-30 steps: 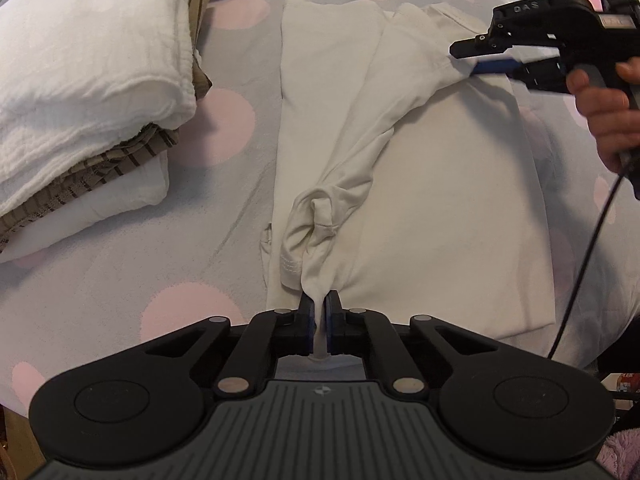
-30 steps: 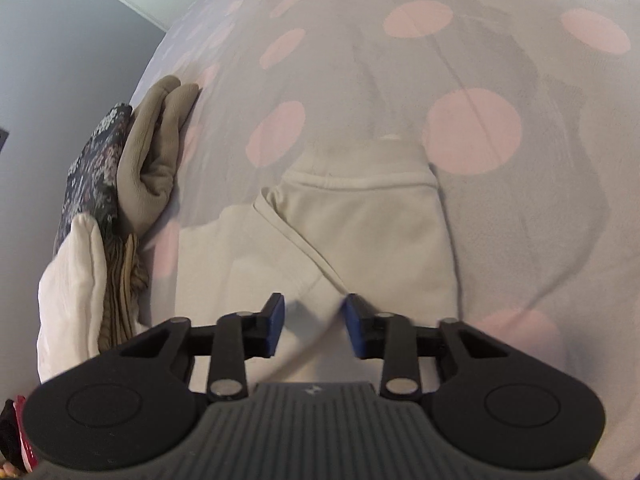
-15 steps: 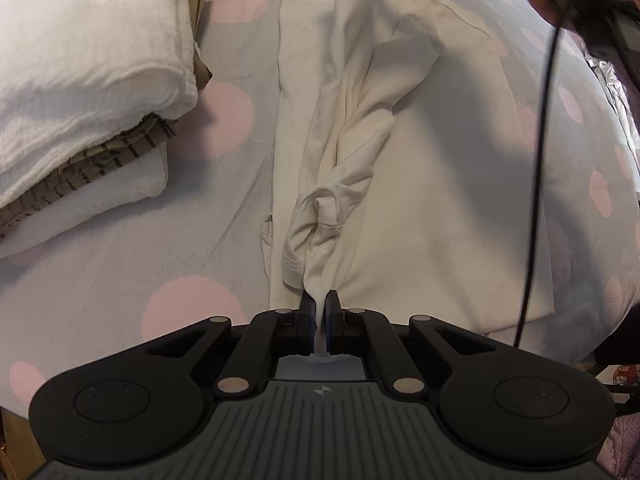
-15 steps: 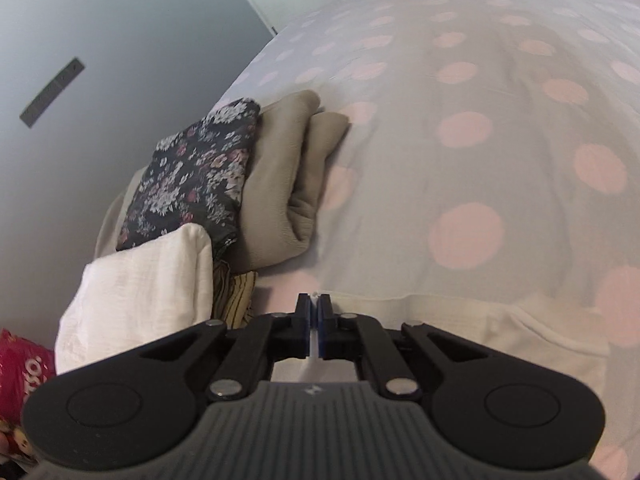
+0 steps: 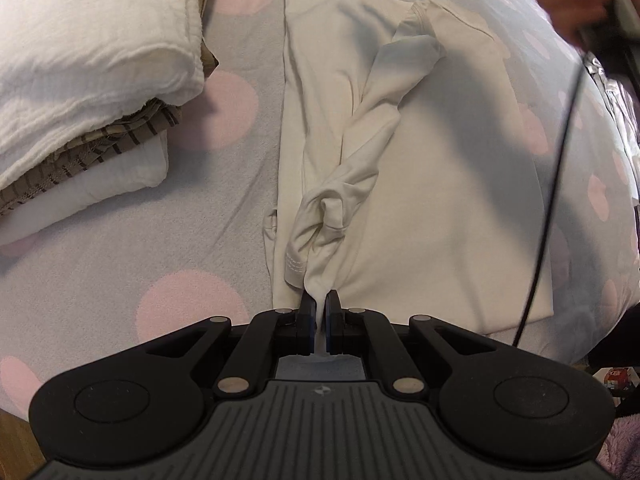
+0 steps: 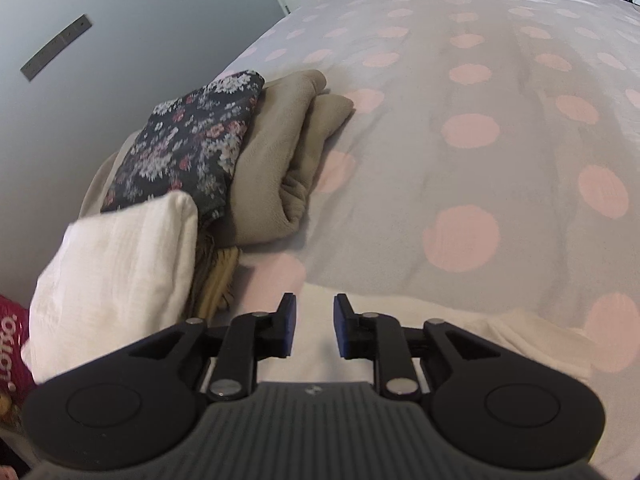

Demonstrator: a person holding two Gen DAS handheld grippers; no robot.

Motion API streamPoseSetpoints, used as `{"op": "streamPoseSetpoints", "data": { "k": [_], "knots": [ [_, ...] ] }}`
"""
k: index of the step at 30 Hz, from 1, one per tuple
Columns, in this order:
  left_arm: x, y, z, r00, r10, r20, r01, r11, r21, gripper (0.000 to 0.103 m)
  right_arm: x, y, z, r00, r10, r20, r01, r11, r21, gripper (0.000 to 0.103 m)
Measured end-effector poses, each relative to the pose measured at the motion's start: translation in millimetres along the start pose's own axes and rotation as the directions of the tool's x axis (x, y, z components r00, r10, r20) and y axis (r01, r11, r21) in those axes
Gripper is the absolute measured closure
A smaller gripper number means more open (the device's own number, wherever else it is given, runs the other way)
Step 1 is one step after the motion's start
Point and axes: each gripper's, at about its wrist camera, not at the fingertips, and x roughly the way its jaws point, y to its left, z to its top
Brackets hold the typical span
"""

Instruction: Fold clothes

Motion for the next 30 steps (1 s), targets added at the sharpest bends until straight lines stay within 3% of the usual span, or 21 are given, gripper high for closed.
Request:
{"op": "streamPoseSetpoints", "data": {
  "k": [5, 9, 13, 19, 26, 30],
  "knots": [
    [0, 2, 7, 1.0, -0.026, -0.007, 0.026, 0.999, -0.045, 0.1, -21, -18, -48, 0.999, -0.043, -0.018, 0.04, 0.985, -0.165, 0.079],
    [3, -4, 7, 1.0, -0.01, -0.01, 0.01, 0.999, -0.031, 0.1, -24, -23, -88, 0.993, -0.101, -0.056, 0.076, 0.934, -0.349, 0.079],
    [1, -8, 6, 1.0, 0.006, -0.016, -0.006, 1.0, -0.015, 0.1, -6, -19, -110, 0.987, -0.136, -0.083, 0.087, 0.895, -0.438, 0.079],
    [-2, -7, 3, 1.0, 0.007, -0.021, -0.007, 1.0, -0.015, 0.1, 18, -4, -99, 0.988, -0.154, -0.03, 0.127, 0.897, -0.424, 0.079],
    [-3, -6, 2, 1.0, -0.007, -0.025, 0.006, 1.0, -0.016, 0.1, 27, 30, -68, 0.994, -0.101, 0.032, 0.105, 0.903, -0.417, 0.079],
    [-6, -6, 0, 1.0, -0.007, -0.024, 0.007, 1.0, -0.016, 0.1, 48, 40, -59, 0.991, -0.131, -0.009, 0.116, 0.908, -0.402, 0.079]
  ]
}}
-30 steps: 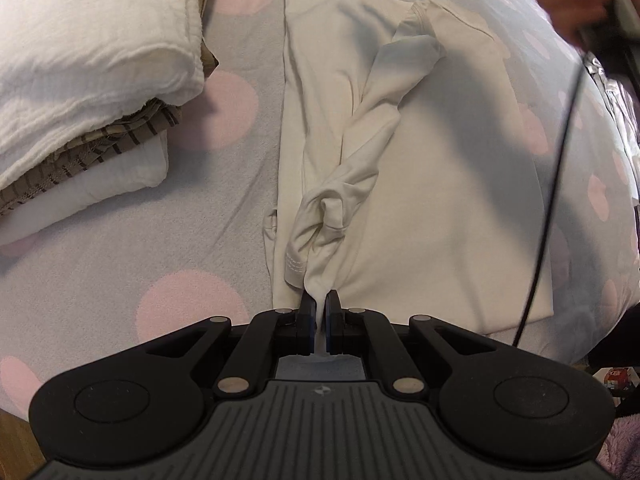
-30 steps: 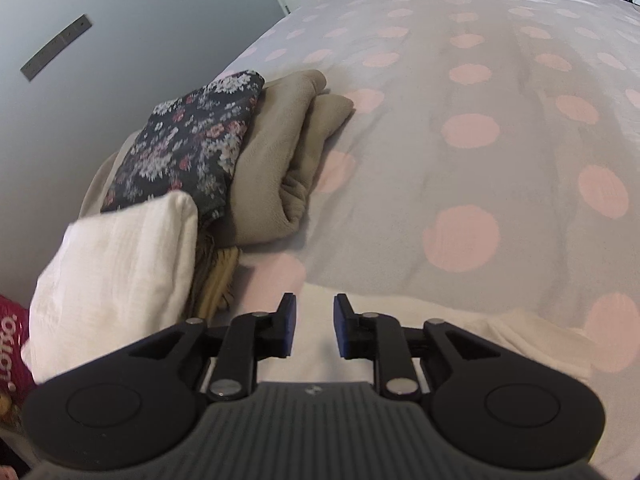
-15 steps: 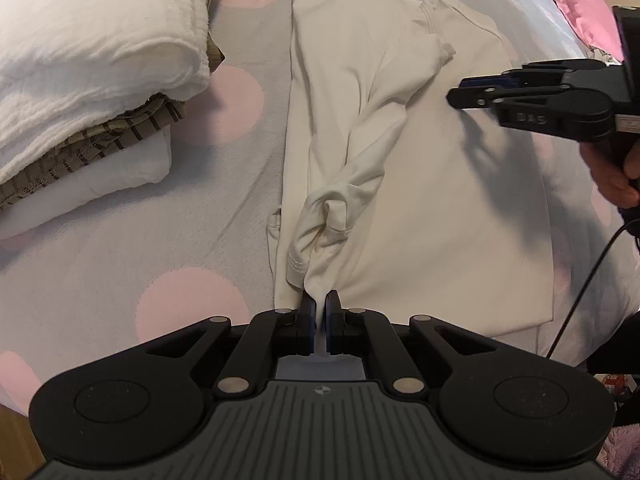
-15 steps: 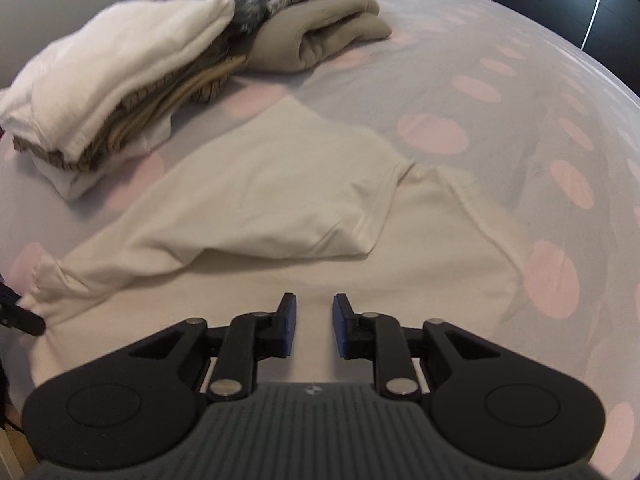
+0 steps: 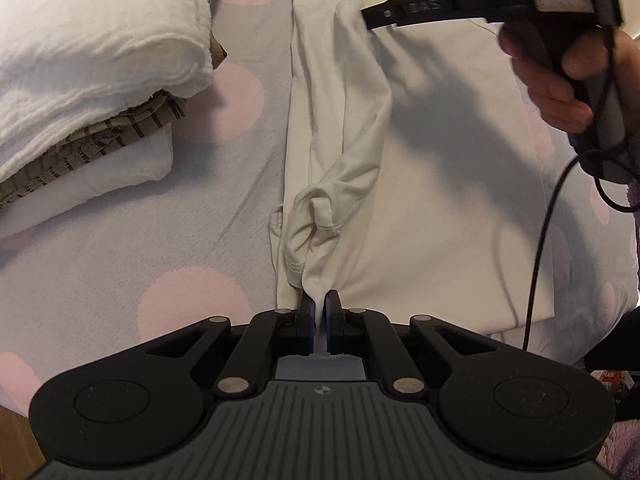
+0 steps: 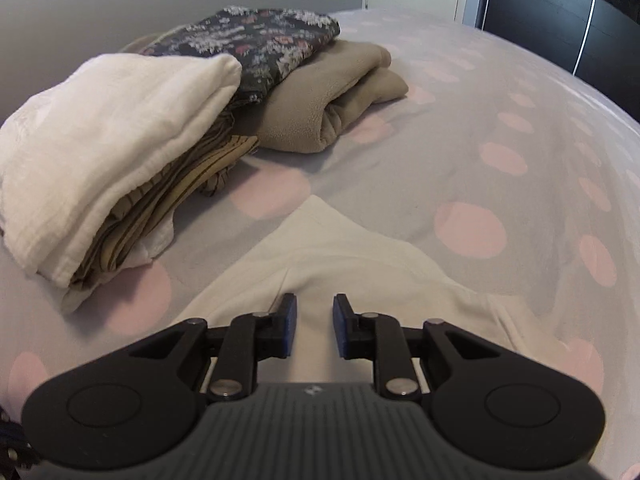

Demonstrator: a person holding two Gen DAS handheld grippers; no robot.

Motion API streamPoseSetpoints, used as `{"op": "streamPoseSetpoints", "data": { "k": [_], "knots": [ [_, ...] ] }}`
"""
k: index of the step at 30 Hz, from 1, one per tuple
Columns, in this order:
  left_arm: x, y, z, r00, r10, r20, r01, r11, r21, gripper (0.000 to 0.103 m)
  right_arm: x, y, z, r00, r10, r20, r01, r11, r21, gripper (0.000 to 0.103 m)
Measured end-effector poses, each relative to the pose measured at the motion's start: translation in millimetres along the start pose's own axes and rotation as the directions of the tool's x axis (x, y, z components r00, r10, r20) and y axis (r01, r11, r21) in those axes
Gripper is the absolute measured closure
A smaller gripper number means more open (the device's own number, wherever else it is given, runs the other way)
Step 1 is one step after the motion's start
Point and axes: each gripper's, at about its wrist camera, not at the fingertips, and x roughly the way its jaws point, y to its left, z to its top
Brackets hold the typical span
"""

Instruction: Fold clothes

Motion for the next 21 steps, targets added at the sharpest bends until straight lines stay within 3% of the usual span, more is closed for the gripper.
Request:
{"op": "streamPoseSetpoints", "data": {
  "k": [6, 10, 13, 17, 21],
  "knots": [
    [-8, 10, -6, 1.0, 0.013, 0.008, -0.013, 0.999, -0.045, 0.1, 8, 6, 1, 1.0, -0.021, -0.021, 0.022, 0.999, 0.041, 0.079],
    [-19, 13, -7, 0.999, -0.001, 0.035, 0.003, 0.998, -0.063, 0.099, -13, 12, -6, 0.998, 0.068, 0.015, -0.069, 0.997, 0.045, 0.079],
    [-30, 10, -8, 0.998, 0.003, 0.064, 0.001, 0.998, -0.058, 0.096, -24, 24, -18, 0.993, 0.118, 0.014, -0.118, 0.992, 0.037, 0.092],
    [-32, 10, -10, 0.997, 0.003, 0.078, 0.0, 0.999, -0.036, 0.095, -14, 47, -33, 0.989, 0.145, -0.014, -0.144, 0.988, 0.055, 0.093],
    [-33, 13, -12, 0.995, 0.033, 0.089, -0.029, 0.999, -0.04, 0.08, -8, 62, -36, 0.987, 0.157, -0.011, -0.156, 0.983, 0.096, 0.092]
  ]
}}
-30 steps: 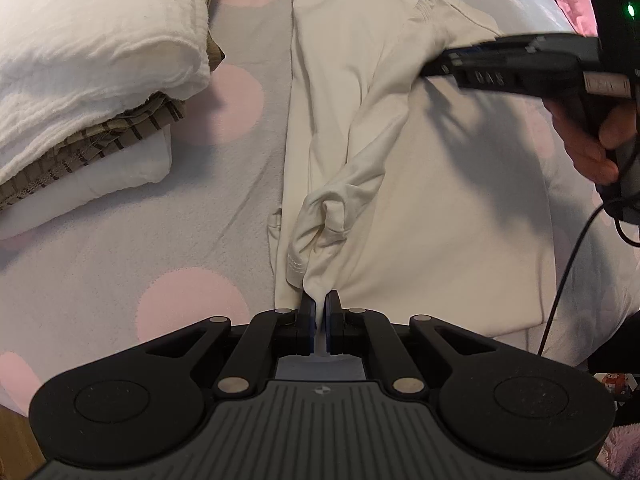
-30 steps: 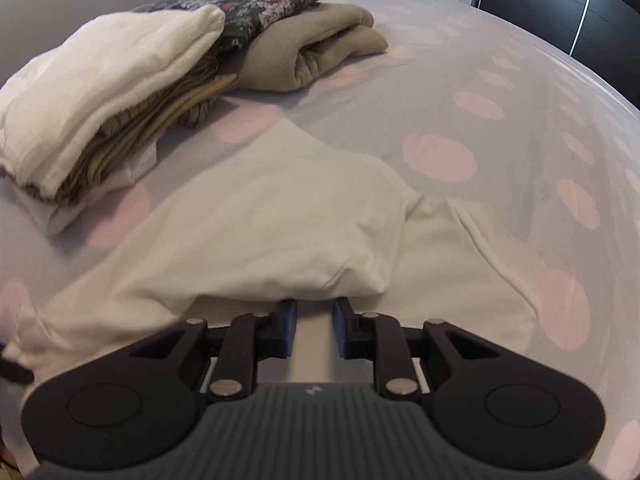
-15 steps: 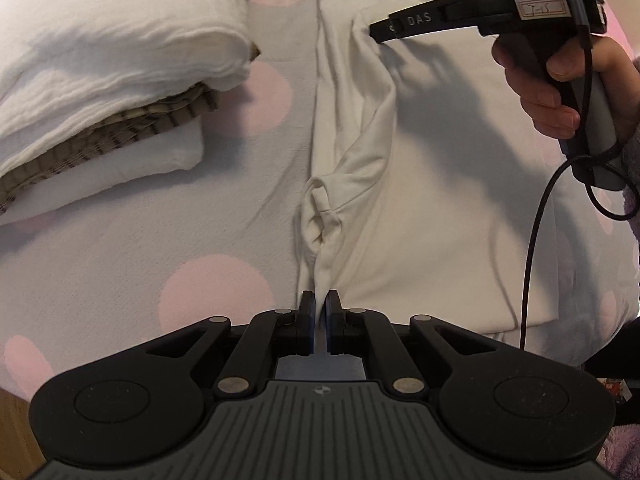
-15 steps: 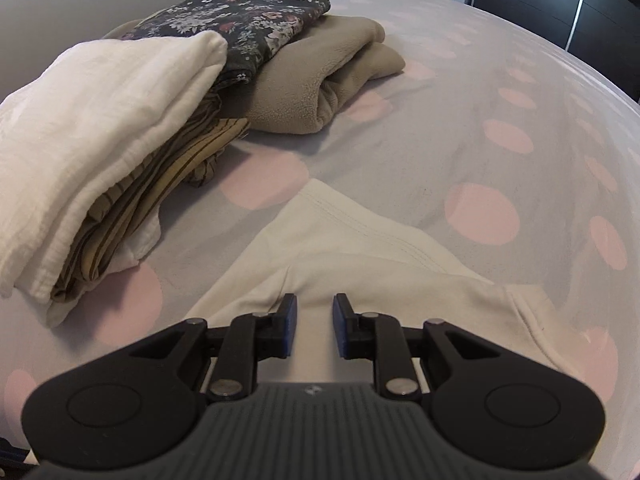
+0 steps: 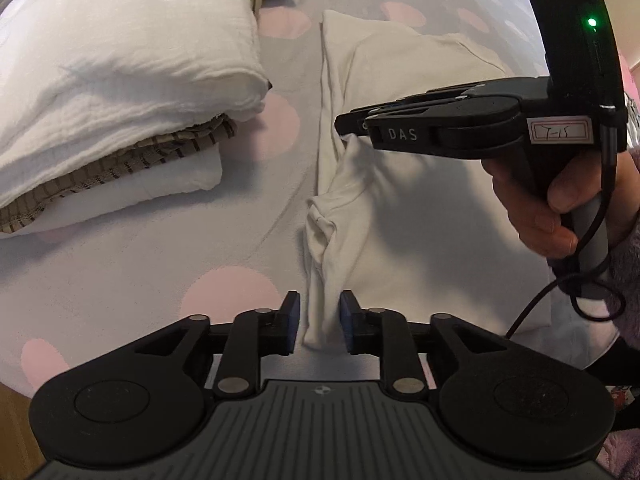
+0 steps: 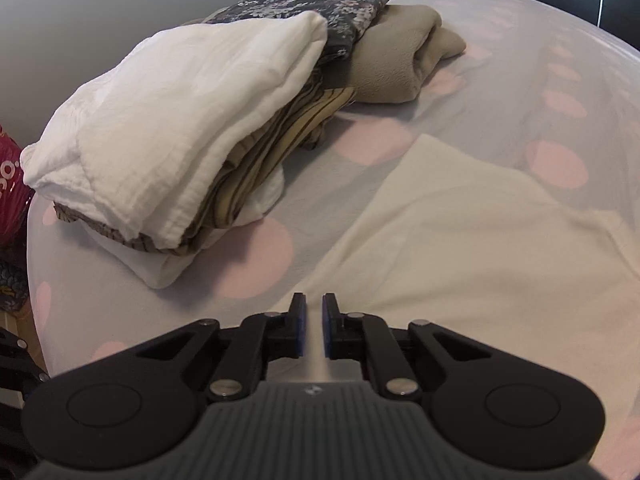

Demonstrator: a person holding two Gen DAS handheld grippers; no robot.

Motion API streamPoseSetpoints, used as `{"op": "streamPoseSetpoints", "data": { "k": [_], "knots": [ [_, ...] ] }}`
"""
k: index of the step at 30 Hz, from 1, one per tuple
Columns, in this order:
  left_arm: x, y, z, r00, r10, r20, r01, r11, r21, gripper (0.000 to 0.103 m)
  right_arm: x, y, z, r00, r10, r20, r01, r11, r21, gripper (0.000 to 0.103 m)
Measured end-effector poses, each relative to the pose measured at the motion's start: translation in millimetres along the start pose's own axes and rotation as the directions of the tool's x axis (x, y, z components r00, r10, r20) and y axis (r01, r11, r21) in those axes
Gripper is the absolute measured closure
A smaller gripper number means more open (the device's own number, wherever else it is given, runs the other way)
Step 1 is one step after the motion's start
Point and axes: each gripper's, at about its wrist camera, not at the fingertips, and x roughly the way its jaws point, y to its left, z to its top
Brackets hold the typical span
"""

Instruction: Fold clothes

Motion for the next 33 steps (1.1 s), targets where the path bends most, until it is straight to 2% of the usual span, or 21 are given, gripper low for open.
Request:
{"op": "streamPoseSetpoints", "data": {
  "k": [2, 5, 8, 12, 14, 18, 21, 25, 28, 31, 33],
  "knots": [
    [-2, 3, 0, 1.0, -0.013, 0.007, 0.013, 1.0, -0.009, 0.075, -6, 1, 0, 1.0, 0.011, 0.009, -0.011, 1.0, 0.009, 0.091],
    [0, 4, 0, 0.999, -0.04, 0.019, 0.04, 0.999, -0.011, 0.061, -24, -2, 0, 0.999, 0.017, 0.03, -0.017, 1.0, 0.01, 0.091],
    [5, 1, 0, 0.998, -0.067, 0.013, 0.067, 0.998, -0.007, 0.06, -46, -14, -8, 0.999, 0.0, 0.044, -0.001, 1.0, 0.022, 0.091],
    [13, 1, -3, 0.998, -0.063, -0.013, 0.063, 0.998, -0.007, 0.059, -74, -31, -24, 0.998, -0.024, 0.049, 0.021, 0.998, 0.053, 0.089],
    [18, 1, -4, 0.998, -0.06, -0.027, 0.06, 0.998, -0.01, 0.059, -89, -41, -39, 0.998, -0.046, 0.041, 0.043, 0.996, 0.075, 0.075],
    [30, 9, -10, 0.995, -0.075, -0.06, 0.072, 0.996, -0.049, 0.059, -113, -63, -74, 0.996, -0.091, 0.0, 0.09, 0.984, 0.153, 0.067],
    [36, 13, -13, 0.993, -0.096, -0.07, 0.091, 0.993, -0.071, 0.059, -128, -77, -102, 0.992, -0.121, -0.046, 0.128, 0.96, 0.248, 0.062],
    [39, 15, -15, 0.992, -0.111, -0.066, 0.104, 0.99, -0.095, 0.061, -137, -88, -137, 0.984, -0.132, -0.12, 0.168, 0.913, 0.371, 0.062],
    [41, 14, -18, 0.99, -0.122, -0.066, 0.115, 0.988, -0.103, 0.07, -138, -96, -162, 0.986, -0.077, -0.15, 0.142, 0.858, 0.494, 0.062],
    [44, 11, -19, 0.991, -0.12, -0.065, 0.113, 0.989, -0.1, 0.075, -134, -98, -182, 0.986, 0.0, -0.164, 0.096, 0.811, 0.577, 0.062],
    [47, 8, -18, 0.992, -0.113, -0.063, 0.107, 0.99, -0.095, 0.079, -134, -94, -186, 0.988, 0.001, -0.154, 0.089, 0.811, 0.578, 0.061]
  ]
}}
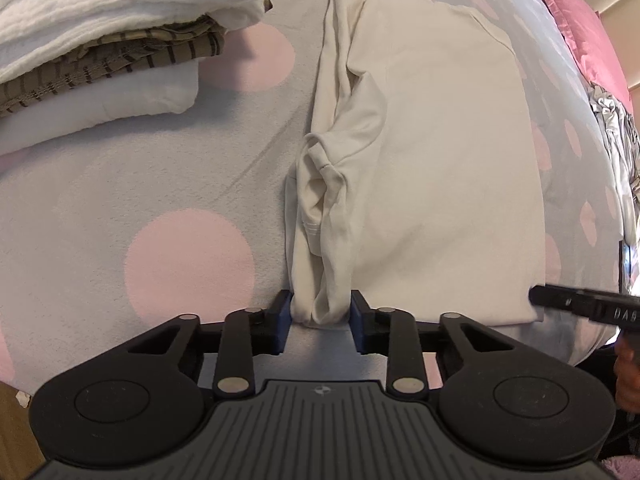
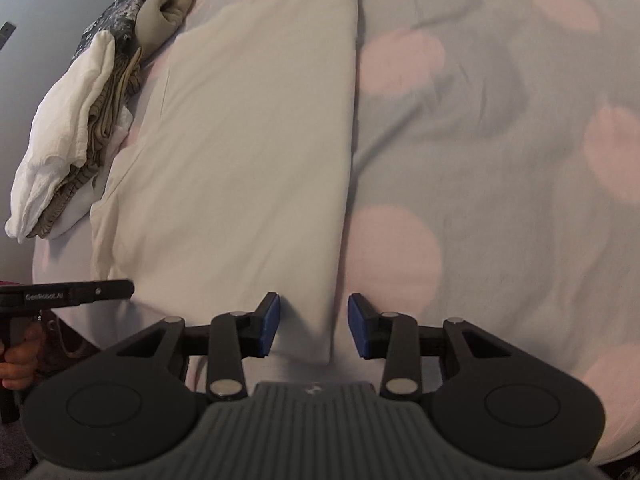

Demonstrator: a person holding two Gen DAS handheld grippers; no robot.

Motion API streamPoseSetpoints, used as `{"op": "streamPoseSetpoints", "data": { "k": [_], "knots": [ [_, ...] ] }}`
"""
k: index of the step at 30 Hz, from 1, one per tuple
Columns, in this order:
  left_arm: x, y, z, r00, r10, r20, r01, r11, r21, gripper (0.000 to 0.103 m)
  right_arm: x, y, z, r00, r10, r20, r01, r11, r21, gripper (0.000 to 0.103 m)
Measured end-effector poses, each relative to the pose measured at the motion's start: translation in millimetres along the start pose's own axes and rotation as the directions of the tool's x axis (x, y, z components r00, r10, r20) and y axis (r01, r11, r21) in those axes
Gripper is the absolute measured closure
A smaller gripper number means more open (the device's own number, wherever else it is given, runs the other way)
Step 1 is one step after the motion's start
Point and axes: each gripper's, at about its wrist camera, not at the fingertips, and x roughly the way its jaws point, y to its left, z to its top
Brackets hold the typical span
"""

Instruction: Fold clothes

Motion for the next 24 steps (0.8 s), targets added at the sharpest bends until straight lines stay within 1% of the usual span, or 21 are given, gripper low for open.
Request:
{"op": "streamPoseSetpoints", "data": {
  "k": [1, 3, 4, 5, 6, 9, 13, 16, 18, 20, 22, 24],
  "knots": [
    [1, -1, 0, 1.0, -0.002, 0.001, 0.002, 1.0, -0.002, 0.083, 0, 1, -2, 1.0, 0.0, 0.006, 0.0, 1.0, -0.007, 0.06],
    [2, -3, 0, 1.0, -0.008, 0.003, 0.008, 1.0, -0.007, 0.086, 0, 2, -4, 1.0, 0.008, 0.011, -0.008, 1.0, -0.013, 0.07],
    [3, -4, 0, 1.0, -0.01, 0.004, 0.01, 1.0, -0.009, 0.087, -1, 2, -3, 1.0, 0.022, 0.01, -0.022, 1.0, -0.002, 0.087],
    [2, -5, -1, 1.0, -0.01, 0.007, 0.01, 1.0, -0.008, 0.088, -4, 0, -2, 0.999, 0.03, 0.014, -0.03, 0.999, 0.014, 0.094],
    [0, -6, -2, 1.0, -0.008, 0.011, 0.008, 1.0, -0.006, 0.089, -6, -1, 0, 0.999, 0.04, 0.017, -0.04, 0.999, 0.028, 0.095],
    [-7, -6, -5, 1.0, -0.018, 0.021, 0.018, 1.0, -0.006, 0.091, -18, 0, 5, 0.998, 0.062, 0.028, -0.063, 0.997, 0.036, 0.097],
    [-24, -9, -8, 0.998, -0.052, 0.034, 0.053, 0.998, -0.02, 0.092, -45, 10, 13, 0.997, 0.063, 0.044, -0.063, 0.998, -0.004, 0.097],
    [-40, -20, -14, 0.996, -0.081, 0.04, 0.082, 0.997, -0.016, 0.092, -70, 18, 19, 0.998, 0.027, 0.055, -0.023, 0.997, -0.068, 0.097],
    [-44, -30, -23, 0.994, -0.104, 0.033, 0.105, 0.994, -0.016, 0.092, -85, 18, 24, 0.999, -0.002, 0.047, 0.007, 0.994, -0.111, 0.097],
    [-47, -41, -33, 0.993, -0.117, 0.025, 0.117, 0.993, -0.025, 0.092, -99, 12, 27, 0.999, -0.02, 0.026, 0.023, 0.991, -0.129, 0.098],
    [-46, -53, -45, 0.991, -0.131, 0.018, 0.132, 0.99, -0.059, 0.092, -109, 4, 29, 0.999, -0.036, -0.004, 0.036, 0.99, -0.133, 0.098],
    [-47, -69, -60, 0.991, -0.13, 0.012, 0.13, 0.99, -0.058, 0.092, -117, -3, 23, 0.997, -0.066, -0.033, 0.06, 0.987, -0.15, 0.098]
  ]
}}
